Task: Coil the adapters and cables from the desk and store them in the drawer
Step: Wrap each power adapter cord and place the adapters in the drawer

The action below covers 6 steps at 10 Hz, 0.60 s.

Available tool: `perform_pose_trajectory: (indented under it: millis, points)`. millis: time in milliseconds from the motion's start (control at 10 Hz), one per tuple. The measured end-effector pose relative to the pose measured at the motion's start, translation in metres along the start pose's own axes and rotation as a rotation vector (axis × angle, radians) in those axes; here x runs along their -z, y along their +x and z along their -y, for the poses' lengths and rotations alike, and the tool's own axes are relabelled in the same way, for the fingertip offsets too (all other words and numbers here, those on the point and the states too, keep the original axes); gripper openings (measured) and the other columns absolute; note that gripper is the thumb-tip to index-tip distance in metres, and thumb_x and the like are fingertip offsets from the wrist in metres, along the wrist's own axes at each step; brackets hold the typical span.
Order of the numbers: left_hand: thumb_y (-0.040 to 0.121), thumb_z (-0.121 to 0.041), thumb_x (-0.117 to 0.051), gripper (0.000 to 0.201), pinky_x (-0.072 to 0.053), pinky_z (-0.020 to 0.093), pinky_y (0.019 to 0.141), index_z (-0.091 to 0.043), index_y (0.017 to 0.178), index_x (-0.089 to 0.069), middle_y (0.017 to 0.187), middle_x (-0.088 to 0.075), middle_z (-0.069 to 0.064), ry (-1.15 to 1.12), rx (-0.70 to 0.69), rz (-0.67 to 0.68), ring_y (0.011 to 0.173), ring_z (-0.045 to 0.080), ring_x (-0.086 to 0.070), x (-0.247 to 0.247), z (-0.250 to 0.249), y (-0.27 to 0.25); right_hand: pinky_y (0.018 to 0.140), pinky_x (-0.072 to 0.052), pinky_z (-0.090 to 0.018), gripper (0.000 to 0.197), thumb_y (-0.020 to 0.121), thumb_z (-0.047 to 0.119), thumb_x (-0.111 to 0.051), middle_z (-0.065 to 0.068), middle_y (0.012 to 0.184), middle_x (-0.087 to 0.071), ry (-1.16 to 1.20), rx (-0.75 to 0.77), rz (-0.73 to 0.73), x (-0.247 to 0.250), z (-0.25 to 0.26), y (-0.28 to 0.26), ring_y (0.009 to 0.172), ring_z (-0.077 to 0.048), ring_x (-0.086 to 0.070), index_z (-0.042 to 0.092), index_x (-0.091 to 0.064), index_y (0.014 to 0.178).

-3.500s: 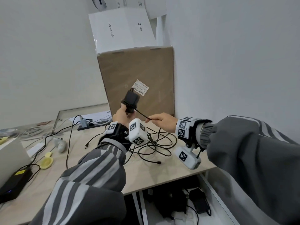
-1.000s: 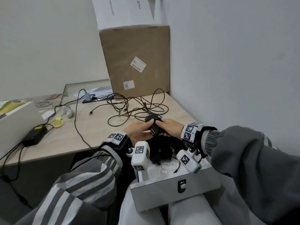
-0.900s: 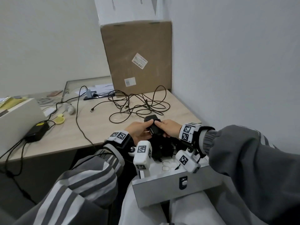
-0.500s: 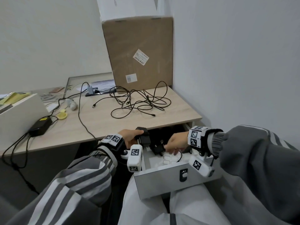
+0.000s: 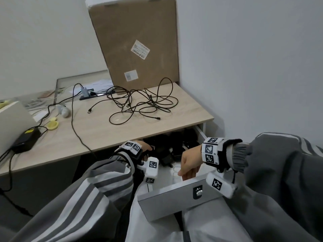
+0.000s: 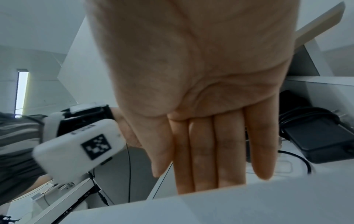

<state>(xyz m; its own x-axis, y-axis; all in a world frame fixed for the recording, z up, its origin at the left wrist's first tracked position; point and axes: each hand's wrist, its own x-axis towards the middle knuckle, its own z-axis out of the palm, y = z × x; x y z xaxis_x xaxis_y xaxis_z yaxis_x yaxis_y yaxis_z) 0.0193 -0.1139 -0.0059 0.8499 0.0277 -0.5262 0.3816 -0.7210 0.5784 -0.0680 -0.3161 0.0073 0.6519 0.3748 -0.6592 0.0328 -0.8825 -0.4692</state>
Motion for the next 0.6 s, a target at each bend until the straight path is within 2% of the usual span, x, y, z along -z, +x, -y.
perform_pose_trajectory:
  millis: [100,200,300,400,500,600]
  points:
    - [0.082,-0.035,-0.069,0.049,-0.05,0.043,0.096,-0.005,0.121,-0.062,0.123,-0.063,0.012,0.247,-0.022,-0.031,0.114,0.031,-0.061,-0.005,-0.004,0.018,0.079,-0.05,-0.02,0.036,0.094,0.037,-0.053,-0.006,0.104,-0.073,0.003,0.018,0.033,-0.002,-0.002,0.002,0.079,-0.01,-0.067,0.008,-0.072,0.104]
    - [0.083,-0.048,-0.064,0.046,-0.048,0.051,0.095,-0.015,0.114,-0.068,0.119,-0.066,0.009,0.494,-0.049,-0.046,0.111,0.032,-0.062,-0.012,-0.014,0.015,0.082,-0.05,-0.021,0.036,0.095,0.037,-0.053,-0.009,0.106,-0.072,0.015,0.034,0.081,-0.002,-0.003,0.003,0.084,-0.012,-0.068,0.007,-0.072,0.104]
    - [0.093,-0.037,-0.057,0.044,-0.045,0.03,0.093,-0.012,0.13,-0.059,0.132,-0.058,0.009,0.622,-0.113,-0.114,0.122,0.028,-0.054,-0.019,-0.021,0.014,0.088,-0.05,-0.025,0.037,0.095,0.037,-0.053,-0.011,0.106,-0.072,0.015,0.045,0.098,-0.002,-0.003,0.004,0.084,-0.013,-0.067,0.007,-0.072,0.104]
    - [0.094,-0.025,-0.057,0.043,-0.044,0.029,0.087,-0.005,0.133,-0.054,0.134,-0.056,0.015,0.595,-0.094,-0.103,0.123,0.028,-0.054,-0.028,-0.021,0.019,0.088,-0.05,-0.025,0.037,0.094,0.037,-0.053,-0.009,0.104,-0.072,0.022,0.051,0.098,-0.003,-0.005,0.004,0.083,-0.011,-0.067,0.007,-0.072,0.104]
    - [0.089,-0.022,-0.063,0.044,-0.051,0.029,0.088,-0.003,0.129,-0.057,0.128,-0.06,0.015,0.52,-0.098,-0.077,0.106,0.025,-0.061,-0.037,-0.013,0.034,0.085,-0.05,-0.023,0.037,0.095,0.036,-0.053,-0.006,0.098,-0.071,0.03,0.058,0.106,-0.003,-0.006,0.003,0.083,-0.011,-0.067,0.006,-0.071,0.106]
    - [0.088,-0.019,-0.061,0.042,-0.054,0.038,0.09,-0.004,0.127,-0.058,0.128,-0.06,0.014,0.521,-0.121,-0.047,0.092,0.021,-0.057,-0.04,-0.012,0.03,0.087,-0.049,-0.025,0.036,0.095,0.035,-0.053,-0.008,0.102,-0.072,0.034,0.07,0.104,-0.003,-0.006,0.002,0.084,-0.012,-0.066,0.006,-0.07,0.107]
